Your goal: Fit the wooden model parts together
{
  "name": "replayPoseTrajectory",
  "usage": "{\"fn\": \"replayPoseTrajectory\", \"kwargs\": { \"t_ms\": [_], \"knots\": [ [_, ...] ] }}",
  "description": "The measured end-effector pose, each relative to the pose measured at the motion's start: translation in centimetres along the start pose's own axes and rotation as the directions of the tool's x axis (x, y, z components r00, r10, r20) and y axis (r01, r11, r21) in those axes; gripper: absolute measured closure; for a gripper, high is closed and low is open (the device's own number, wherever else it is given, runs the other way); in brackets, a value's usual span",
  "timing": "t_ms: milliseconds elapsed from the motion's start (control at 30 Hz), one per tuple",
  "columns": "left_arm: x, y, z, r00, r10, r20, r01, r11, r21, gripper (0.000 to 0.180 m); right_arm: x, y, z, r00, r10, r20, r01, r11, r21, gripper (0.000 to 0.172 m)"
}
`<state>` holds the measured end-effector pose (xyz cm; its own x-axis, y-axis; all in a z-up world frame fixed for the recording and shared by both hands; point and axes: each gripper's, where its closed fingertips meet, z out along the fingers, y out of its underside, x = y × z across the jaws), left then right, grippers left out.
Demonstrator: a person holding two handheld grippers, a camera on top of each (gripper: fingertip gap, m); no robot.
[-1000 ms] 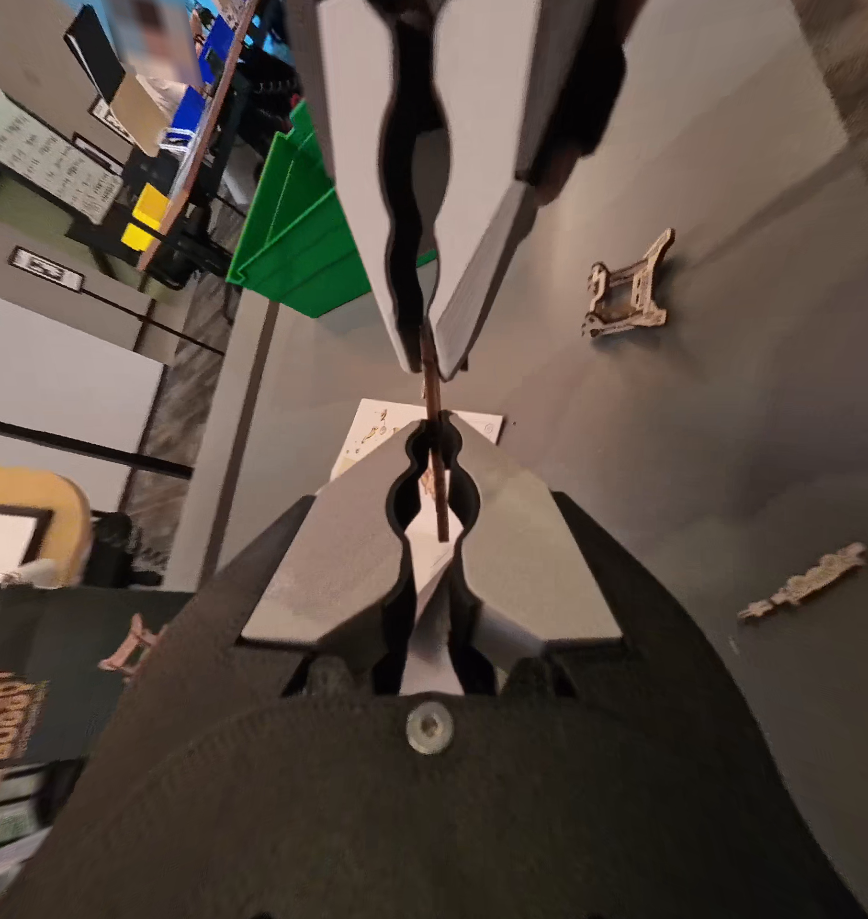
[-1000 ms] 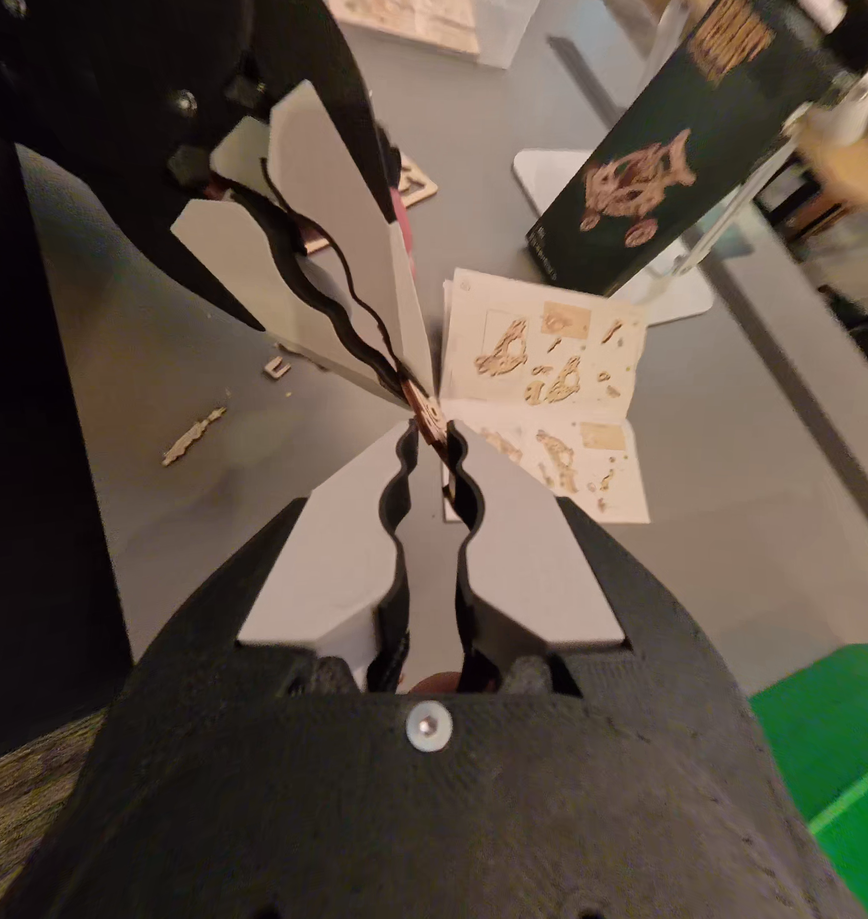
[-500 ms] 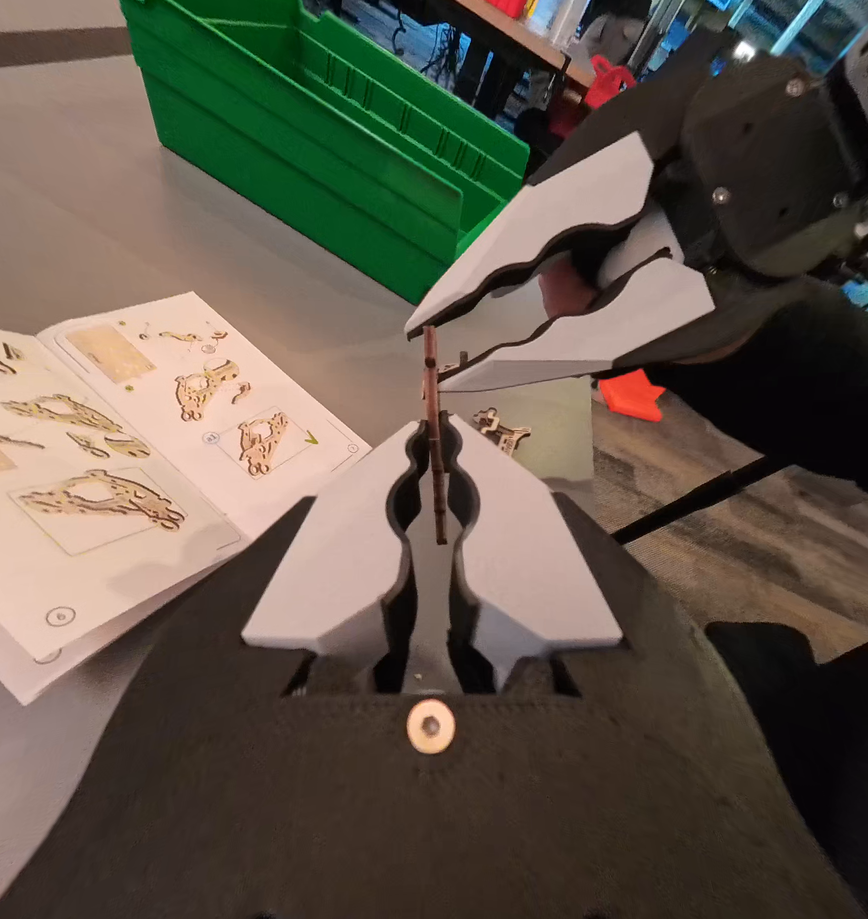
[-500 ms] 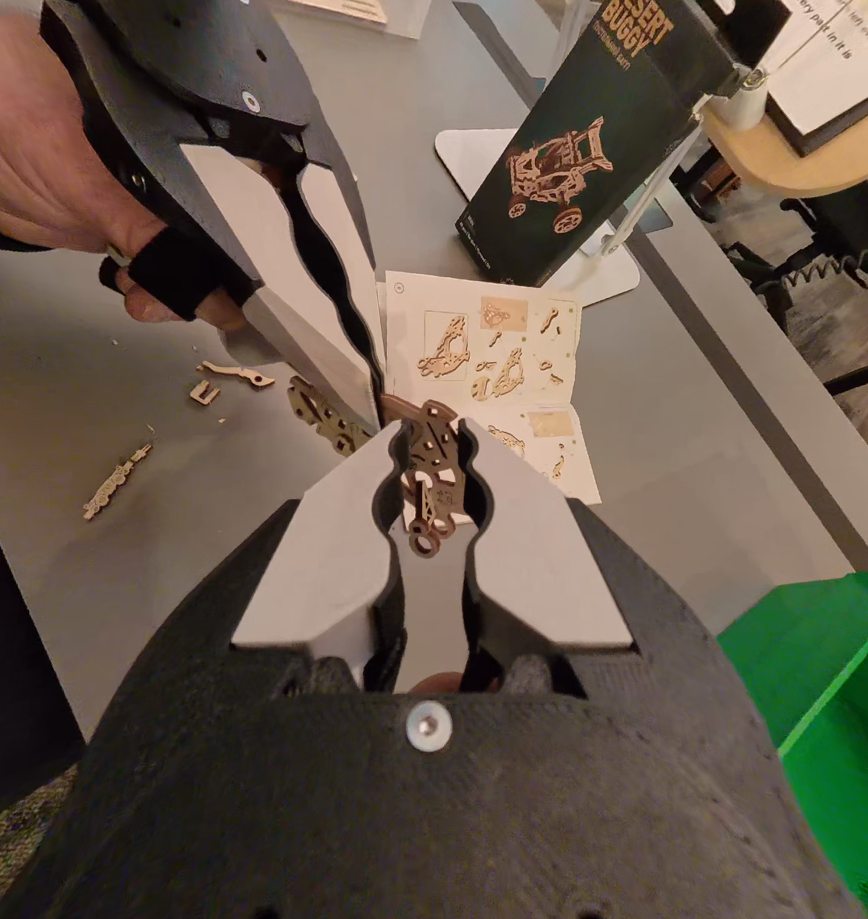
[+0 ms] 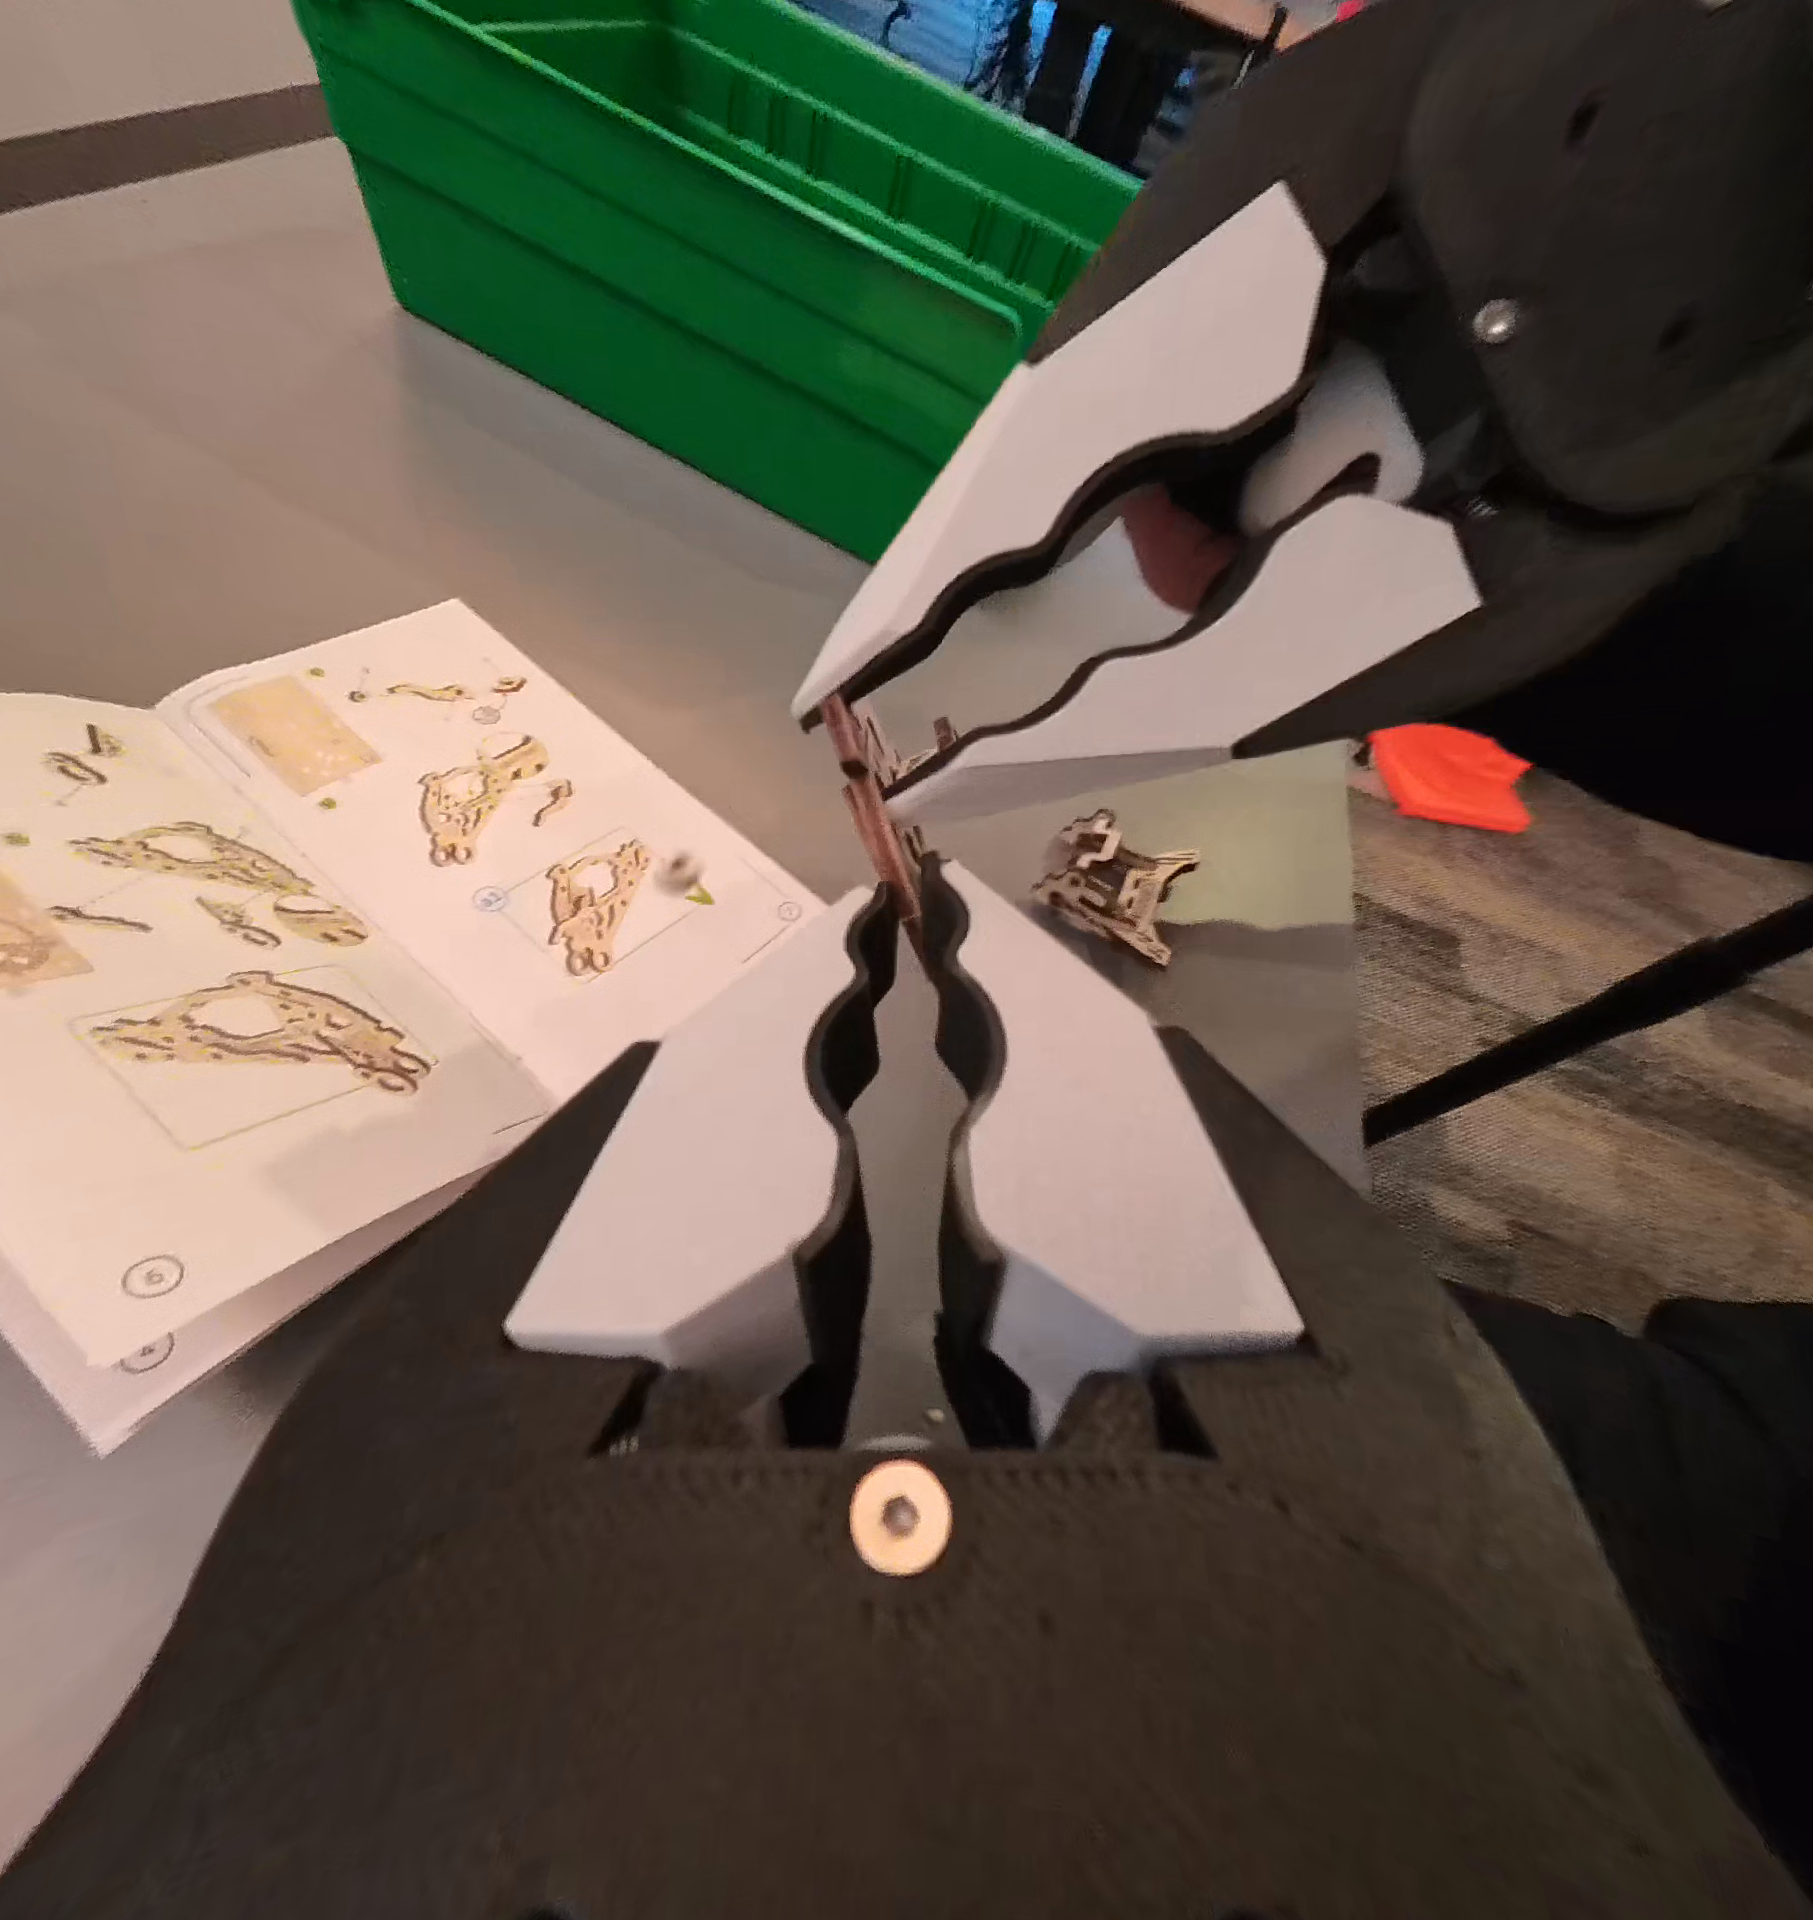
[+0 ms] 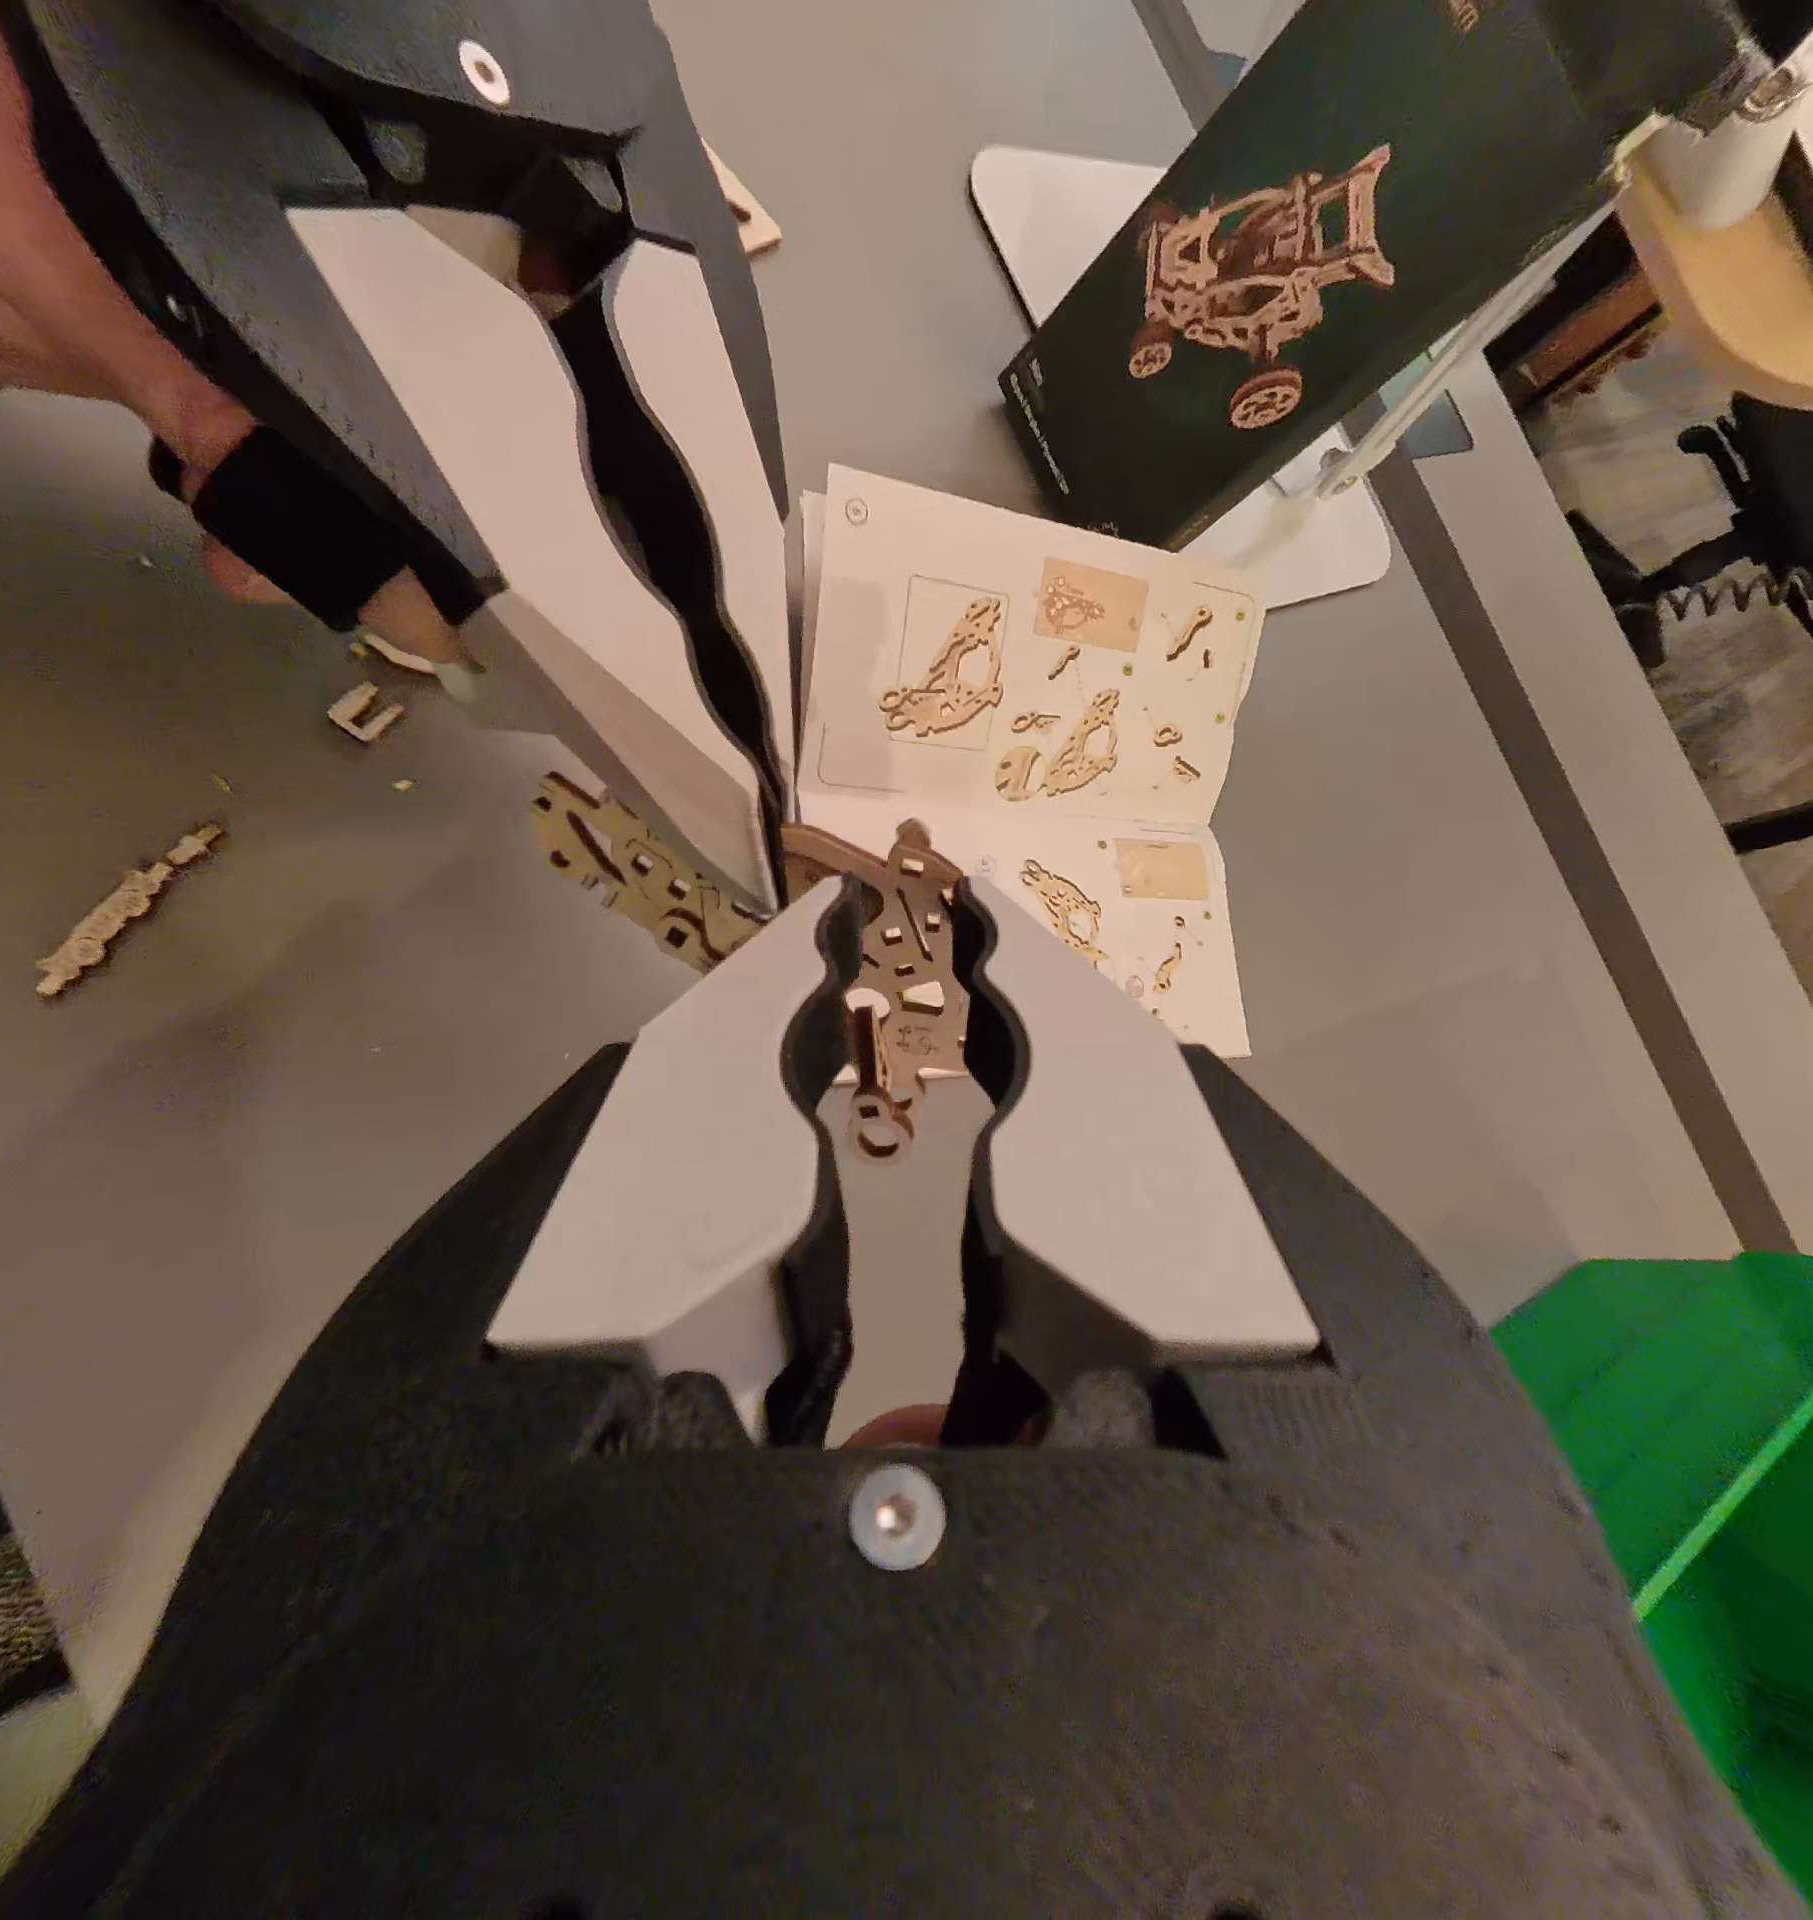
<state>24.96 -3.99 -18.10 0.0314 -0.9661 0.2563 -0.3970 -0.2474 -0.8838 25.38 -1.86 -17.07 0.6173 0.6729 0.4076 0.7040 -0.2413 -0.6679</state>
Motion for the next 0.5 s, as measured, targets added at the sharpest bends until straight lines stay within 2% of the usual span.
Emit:
{"fn": "replayPoseTrajectory", "kwargs": {
  "t_ms": [33, 100, 200, 267, 367, 500],
  "knots": [
    [-0.1, 0.1, 0.1, 1.000, -0.009, 0.008, 0.009, 1.000, -0.001, 0.178, 0.0, 0.1, 0.1, 1.000, -0.008, -0.009, 0.008, 1.000, -0.002, 0.158],
    [-0.2, 0.3, 0.2, 0.999, -0.032, 0.003, 0.032, 0.999, 0.005, 0.178, -0.1, 0.2, 0.0, 1.000, 0.003, 0.004, -0.003, 1.000, 0.007, 0.157],
    [-0.4, 0.3, -0.1, 0.999, 0.021, 0.028, -0.021, 1.000, -0.012, 0.178, -0.5, 0.3, -0.3, 0.996, 0.051, 0.072, -0.051, 0.999, -0.007, 0.154],
    [-0.1, 0.3, -0.5, 1.000, 0.022, -0.005, -0.022, 1.000, -0.021, 0.178, -0.8, 0.0, -0.7, 0.993, 0.060, 0.101, -0.061, 0.998, 0.001, 0.154],
    [-0.2, 1.3, -0.9, 0.998, -0.056, -0.034, 0.054, 0.997, -0.054, 0.178, -0.3, -0.3, -2.0, 0.982, 0.125, 0.143, -0.131, 0.991, 0.037, 0.155],
    [0.4, 3.0, -0.9, 0.974, -0.191, -0.122, 0.175, 0.976, -0.133, 0.179, 1.3, 0.7, -2.7, 0.957, 0.236, 0.171, -0.239, 0.971, -0.004, 0.157]
  ]
}}
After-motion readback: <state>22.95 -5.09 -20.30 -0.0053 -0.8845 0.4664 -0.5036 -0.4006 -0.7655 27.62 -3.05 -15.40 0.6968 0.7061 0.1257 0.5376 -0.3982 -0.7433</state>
